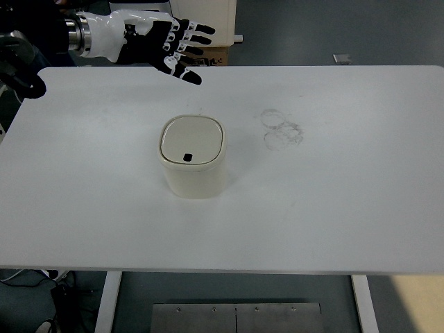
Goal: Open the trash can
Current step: 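Raise the left hand and swing it above the cream trash can, then lower the left hand fingers onto the trash can lid's far edge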
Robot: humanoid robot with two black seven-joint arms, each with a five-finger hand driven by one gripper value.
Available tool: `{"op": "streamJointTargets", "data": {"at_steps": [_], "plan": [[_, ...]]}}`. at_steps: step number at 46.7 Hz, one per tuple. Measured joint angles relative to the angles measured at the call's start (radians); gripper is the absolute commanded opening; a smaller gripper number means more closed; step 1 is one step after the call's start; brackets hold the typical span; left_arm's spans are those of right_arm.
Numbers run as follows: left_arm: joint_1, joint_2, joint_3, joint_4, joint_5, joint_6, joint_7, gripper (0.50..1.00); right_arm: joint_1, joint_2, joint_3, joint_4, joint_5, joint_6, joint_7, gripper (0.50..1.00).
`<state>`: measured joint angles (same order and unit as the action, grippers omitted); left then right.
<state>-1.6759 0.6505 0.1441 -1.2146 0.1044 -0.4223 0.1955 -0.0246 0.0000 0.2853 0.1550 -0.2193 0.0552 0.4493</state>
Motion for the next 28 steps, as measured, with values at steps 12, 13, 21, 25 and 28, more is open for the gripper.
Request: {"op": "streamJointTargets", "data": {"at_steps": [12, 13, 21, 25, 28], "plan": [[-0.069, 0.005, 0.004, -0.029, 0.121, -0.184, 0.09, 1.0, 0.0, 0.0, 0.0, 0.0, 0.0, 0.0, 0.0, 0.991], [-0.076, 0.006, 0.004, -0.041, 0.134, -0.186, 0.092, 1.0, 0.0, 0.0, 0.0, 0.0, 0.0, 0.0, 0.0, 0.991], [-0.114, 0.036, 0.024, -0.102, 0.213, -0.189, 0.093, 1.0, 0.0, 0.0, 0.0, 0.0, 0.0, 0.0, 0.0, 0.991], [-0.124, 0.029, 0.046, -0.118, 0.246, -0.189, 0.093, 1.0, 0.0, 0.0, 0.0, 0.0, 0.0, 0.0, 0.0, 0.991], [-0.125, 0.025, 0.054, -0.119, 0.259, -0.189, 0.093, 1.0, 0.0, 0.0, 0.0, 0.0, 0.0, 0.0, 0.0, 0.991]]}}
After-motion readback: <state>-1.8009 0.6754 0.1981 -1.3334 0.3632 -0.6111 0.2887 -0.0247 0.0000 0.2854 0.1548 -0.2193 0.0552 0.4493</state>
